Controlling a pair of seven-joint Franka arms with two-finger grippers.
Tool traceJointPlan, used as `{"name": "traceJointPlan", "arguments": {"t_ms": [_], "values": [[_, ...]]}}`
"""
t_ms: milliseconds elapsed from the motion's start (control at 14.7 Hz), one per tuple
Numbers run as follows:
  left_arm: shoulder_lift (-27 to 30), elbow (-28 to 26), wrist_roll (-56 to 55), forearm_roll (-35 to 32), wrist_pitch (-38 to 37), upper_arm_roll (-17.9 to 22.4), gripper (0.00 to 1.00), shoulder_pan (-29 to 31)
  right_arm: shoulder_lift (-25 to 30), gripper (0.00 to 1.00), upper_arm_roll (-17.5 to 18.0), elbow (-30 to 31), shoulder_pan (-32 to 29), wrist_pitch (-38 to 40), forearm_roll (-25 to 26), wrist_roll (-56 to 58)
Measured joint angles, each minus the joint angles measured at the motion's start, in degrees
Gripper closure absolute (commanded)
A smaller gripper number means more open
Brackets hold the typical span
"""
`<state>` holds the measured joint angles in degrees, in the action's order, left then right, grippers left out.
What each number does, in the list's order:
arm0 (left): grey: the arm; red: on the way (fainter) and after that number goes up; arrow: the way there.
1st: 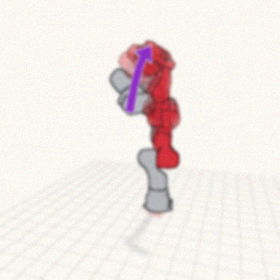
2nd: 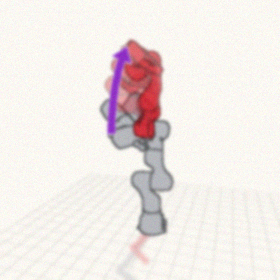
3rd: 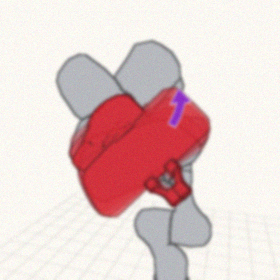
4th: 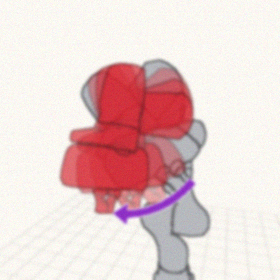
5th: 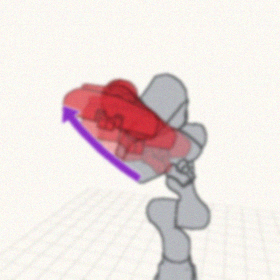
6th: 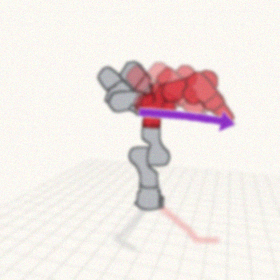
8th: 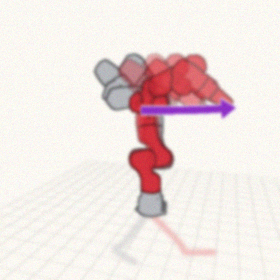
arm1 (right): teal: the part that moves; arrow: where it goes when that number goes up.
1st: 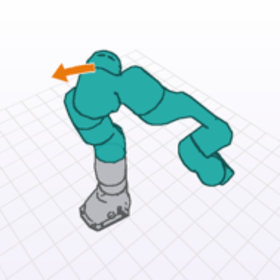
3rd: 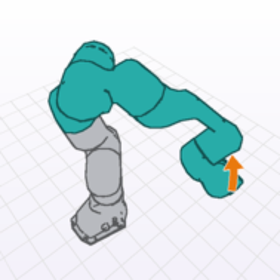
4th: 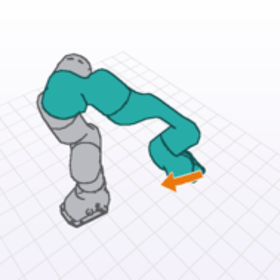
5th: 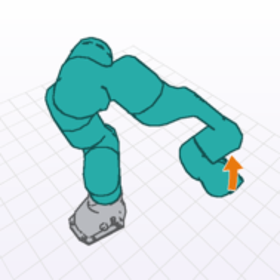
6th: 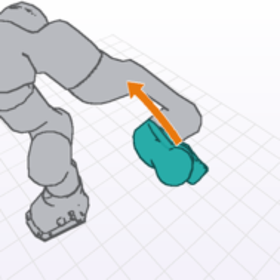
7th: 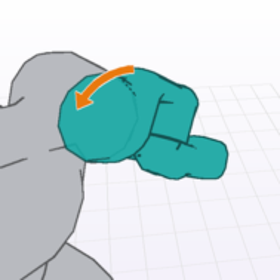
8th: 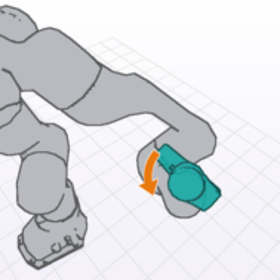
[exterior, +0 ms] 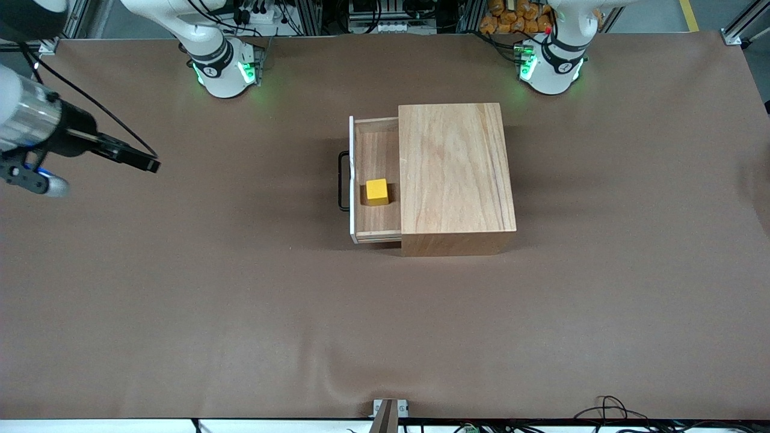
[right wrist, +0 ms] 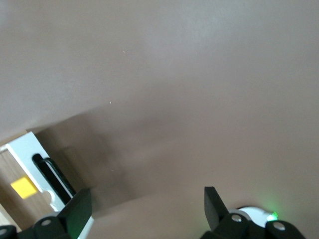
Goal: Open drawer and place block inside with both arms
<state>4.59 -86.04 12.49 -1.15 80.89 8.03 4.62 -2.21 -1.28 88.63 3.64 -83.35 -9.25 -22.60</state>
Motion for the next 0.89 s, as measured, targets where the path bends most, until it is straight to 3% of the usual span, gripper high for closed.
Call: {"name": "traceJointPlan", "arguments": {"t_ms": [545, 886], "values": [[0.0, 0.0, 0.0, 0.0, 0.2, -0.1, 0.00, -0.1, 4.1, 0.00, 0.1, 0.5, -8.0, 3.0, 4.3, 28.0], [0.0, 0.2, 0.0, 0.0, 0.5, -0.1, 0.00, -0.1, 5.3, 0.00, 0.6, 0.6, -8.1, 3.9, 7.6, 30.4]]}}
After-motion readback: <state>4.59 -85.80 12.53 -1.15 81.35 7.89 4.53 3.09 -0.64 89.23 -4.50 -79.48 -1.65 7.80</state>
